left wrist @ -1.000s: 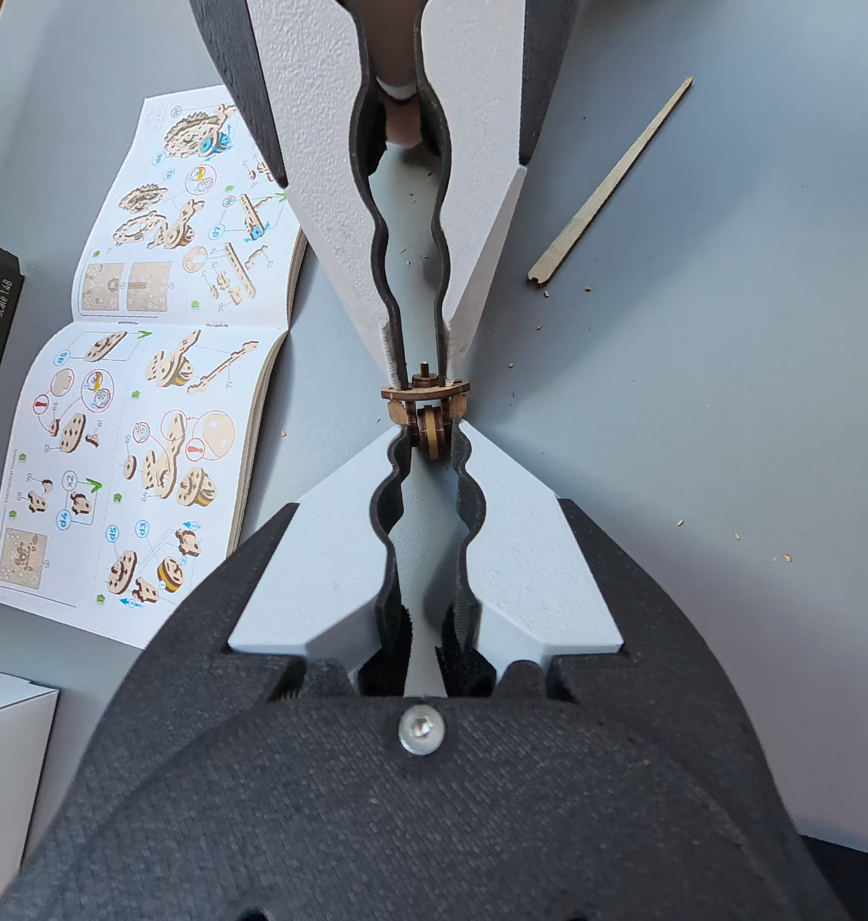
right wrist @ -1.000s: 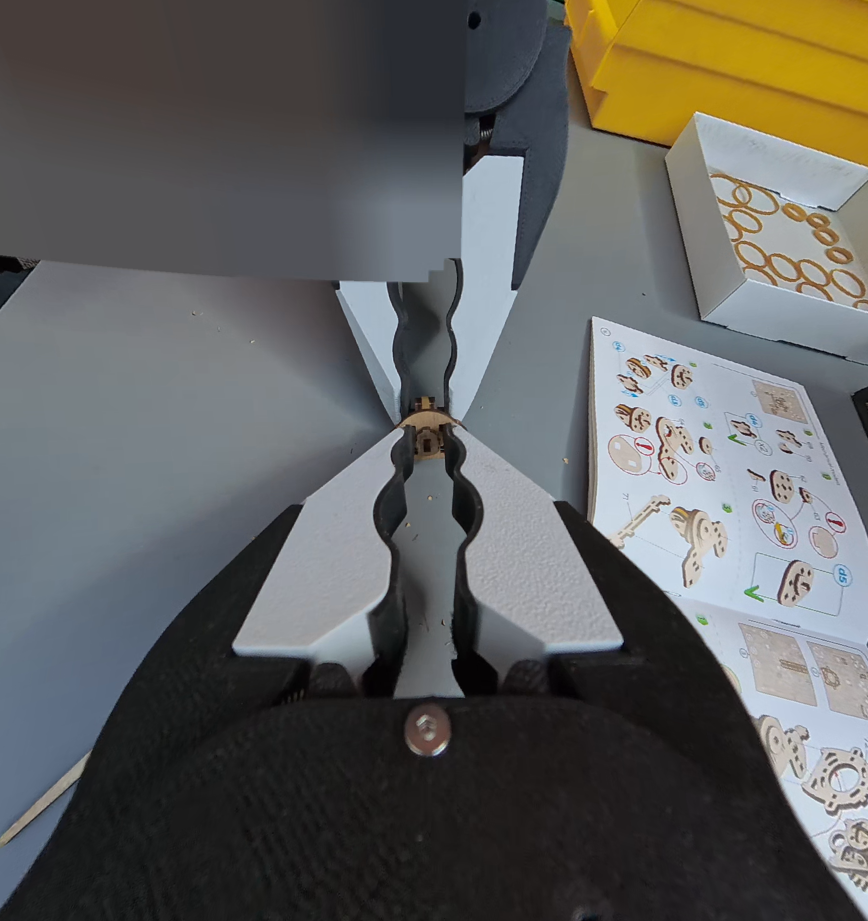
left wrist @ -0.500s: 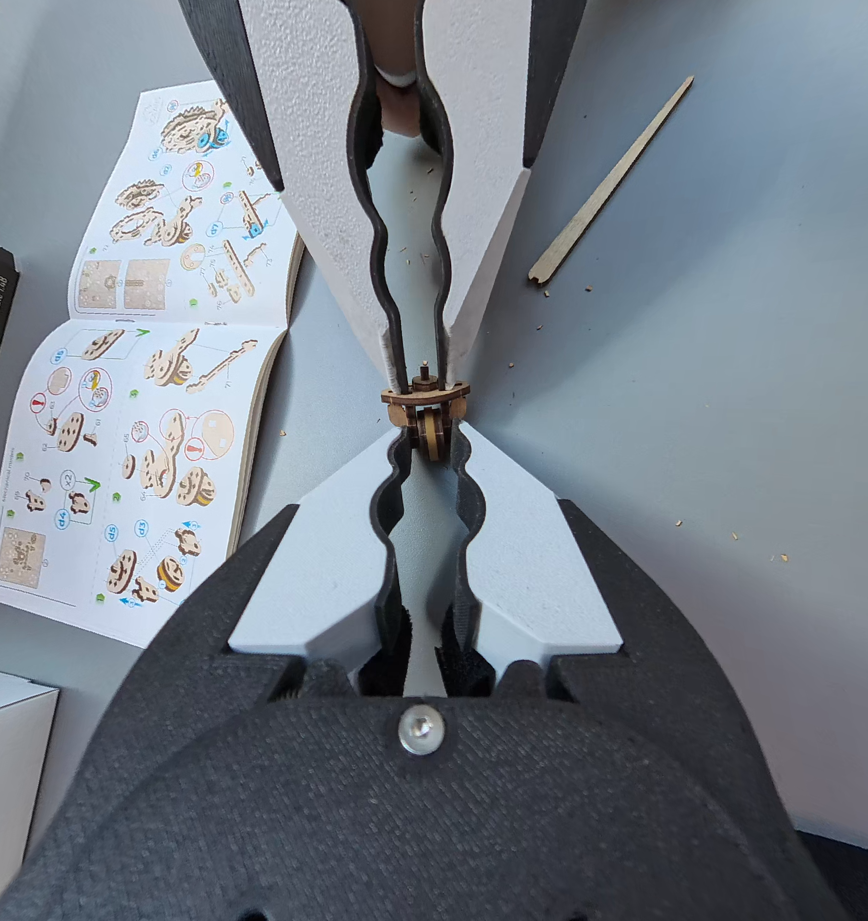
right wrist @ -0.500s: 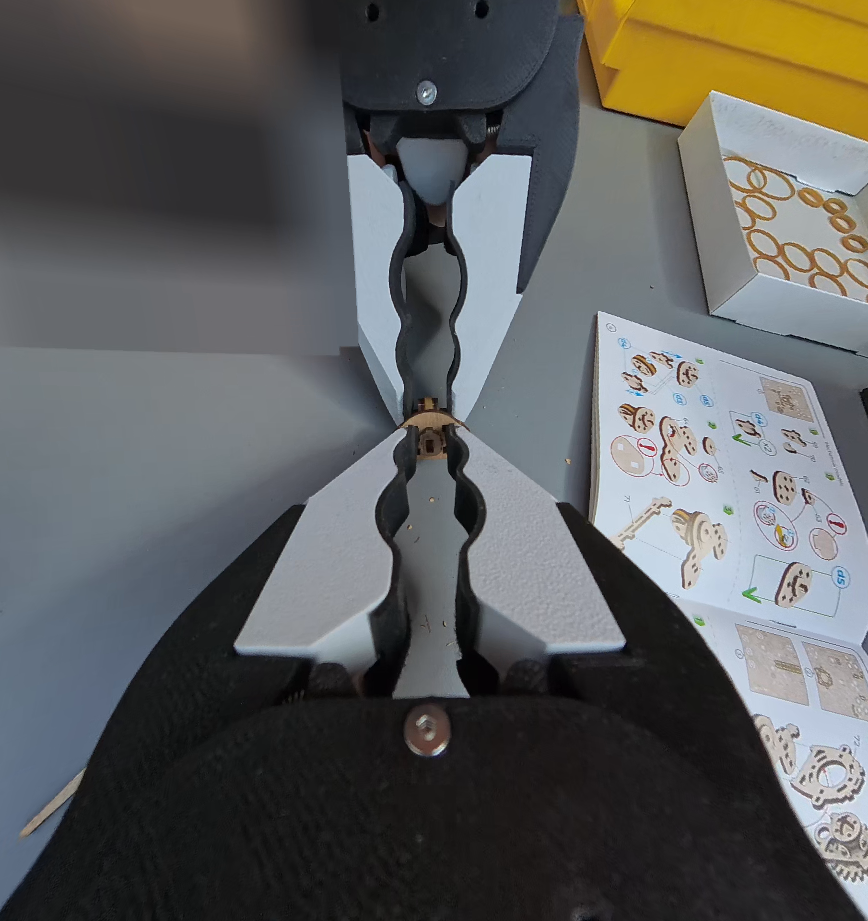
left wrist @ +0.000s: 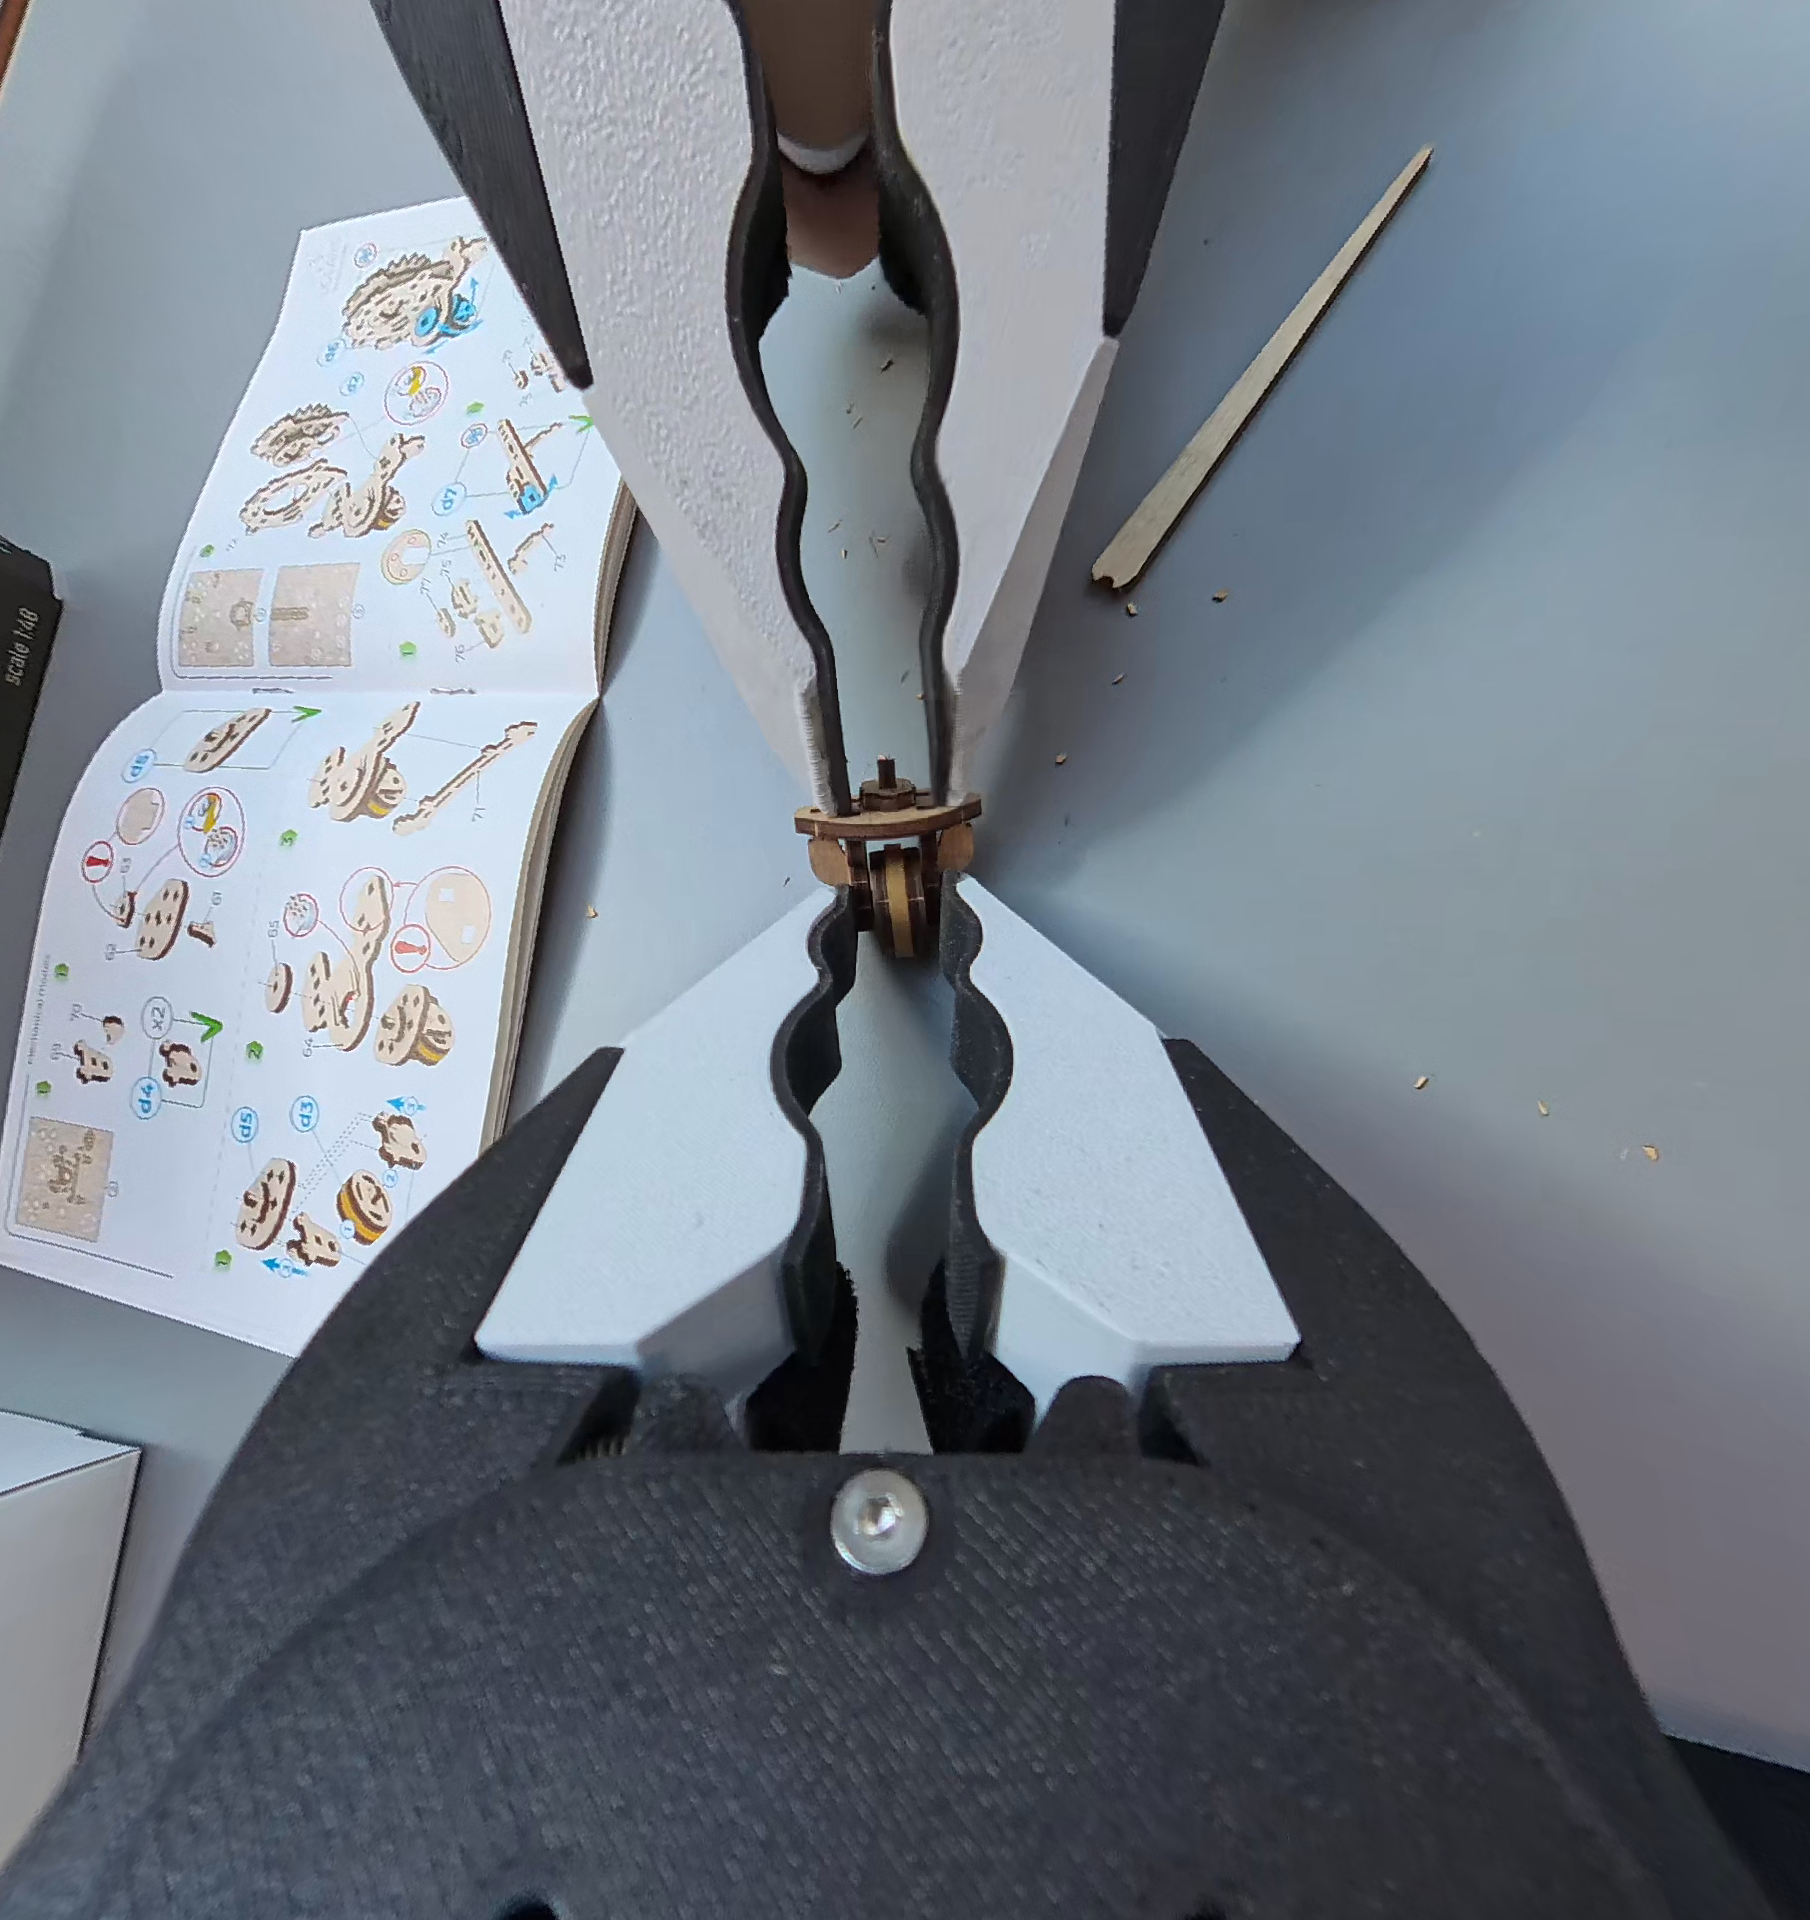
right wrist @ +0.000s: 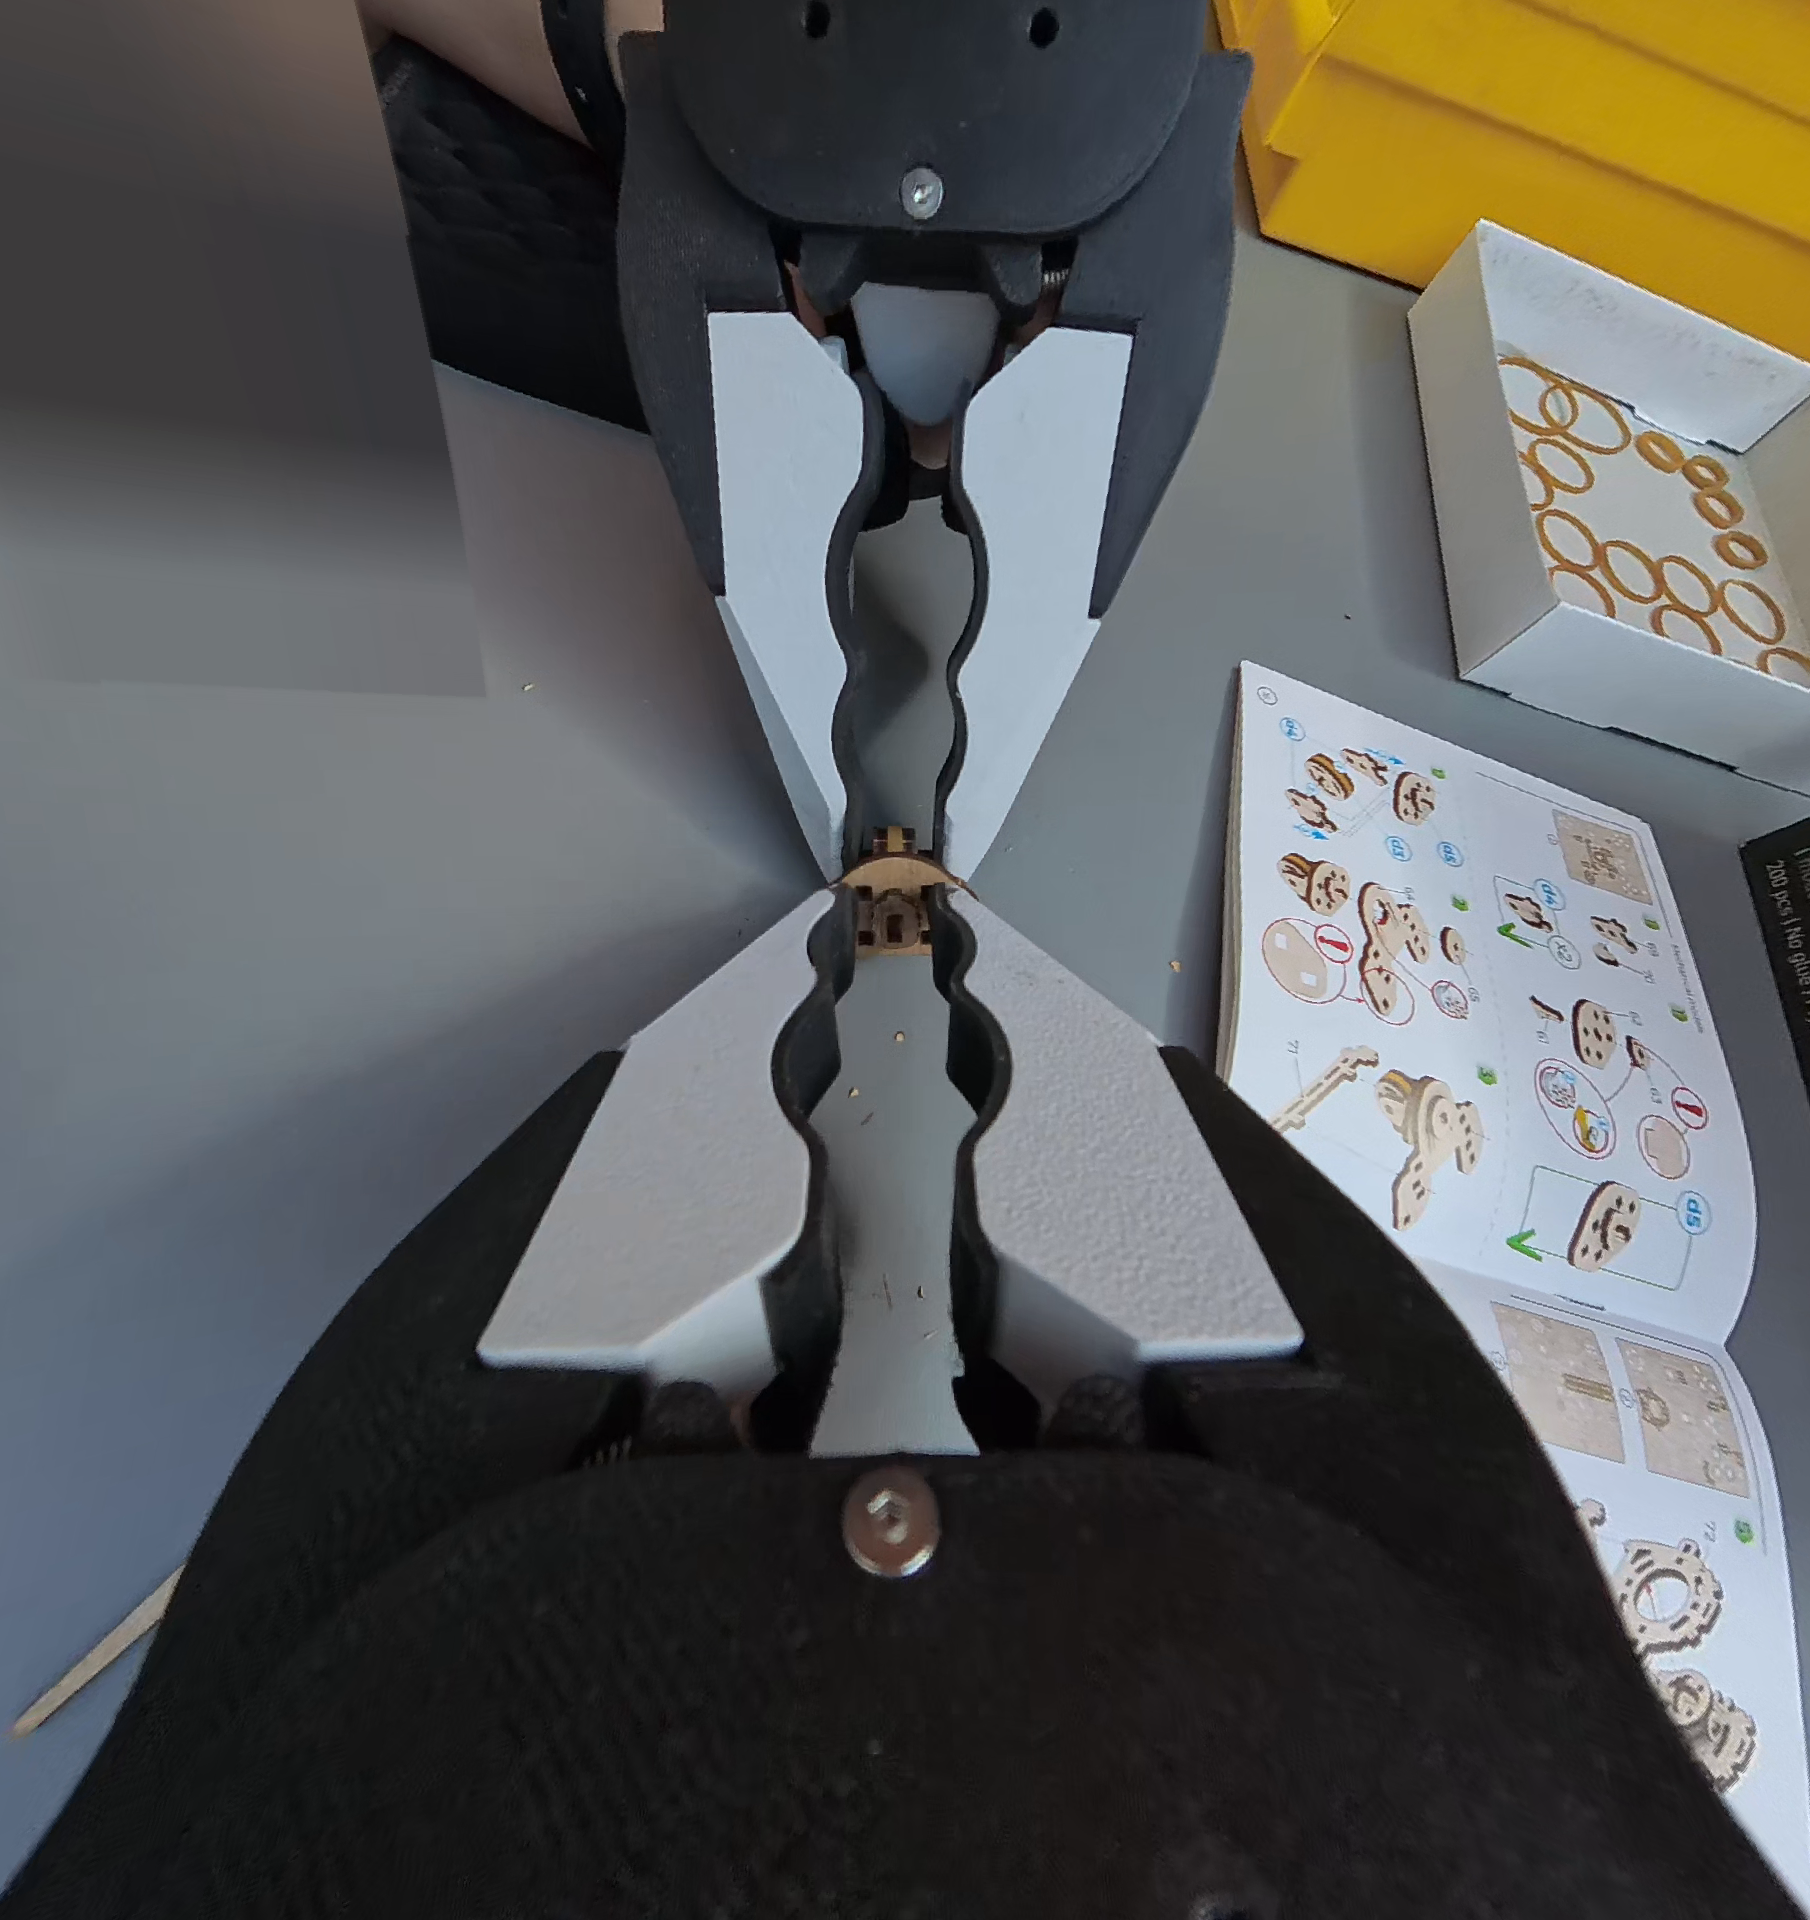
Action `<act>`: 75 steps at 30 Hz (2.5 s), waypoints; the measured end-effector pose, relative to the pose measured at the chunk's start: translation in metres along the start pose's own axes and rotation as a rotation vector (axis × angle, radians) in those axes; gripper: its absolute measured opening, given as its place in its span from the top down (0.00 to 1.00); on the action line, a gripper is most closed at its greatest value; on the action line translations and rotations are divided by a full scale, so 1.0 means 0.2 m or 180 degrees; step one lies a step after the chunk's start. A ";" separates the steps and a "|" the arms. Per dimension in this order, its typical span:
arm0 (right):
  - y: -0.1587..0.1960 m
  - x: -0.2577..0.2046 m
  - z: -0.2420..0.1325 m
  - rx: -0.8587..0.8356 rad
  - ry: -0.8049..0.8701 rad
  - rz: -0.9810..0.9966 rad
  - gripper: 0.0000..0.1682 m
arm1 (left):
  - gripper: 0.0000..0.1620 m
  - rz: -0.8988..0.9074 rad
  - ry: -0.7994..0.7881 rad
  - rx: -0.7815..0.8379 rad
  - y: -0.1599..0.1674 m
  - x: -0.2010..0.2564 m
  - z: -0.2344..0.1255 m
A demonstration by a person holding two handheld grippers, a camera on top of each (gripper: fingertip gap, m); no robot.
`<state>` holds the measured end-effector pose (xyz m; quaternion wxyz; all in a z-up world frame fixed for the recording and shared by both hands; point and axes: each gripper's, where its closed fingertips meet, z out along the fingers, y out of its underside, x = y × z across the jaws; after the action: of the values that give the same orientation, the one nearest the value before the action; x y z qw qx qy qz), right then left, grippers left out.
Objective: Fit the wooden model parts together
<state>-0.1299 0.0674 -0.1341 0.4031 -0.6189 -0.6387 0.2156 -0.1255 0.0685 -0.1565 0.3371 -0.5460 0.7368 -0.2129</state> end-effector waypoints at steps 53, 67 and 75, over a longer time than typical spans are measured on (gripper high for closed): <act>0.00 0.01 0.00 0.0242 0.0082 -0.0071 0.92 | 0.91 0.0151 -0.0026 0.0057 0.00 0.00 0.00; -0.01 0.01 0.00 0.0203 0.0103 -0.0095 0.93 | 0.92 0.0101 -0.0008 0.0018 0.00 0.00 0.00; -0.01 0.01 0.00 0.0260 0.0079 -0.0024 0.92 | 0.92 0.0070 0.0019 0.0042 0.00 0.00 0.00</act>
<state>-0.1303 0.0697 -0.1321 0.4368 -0.6021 -0.6267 0.2323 -0.1254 0.0678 -0.1566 0.3407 -0.5350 0.7424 -0.2157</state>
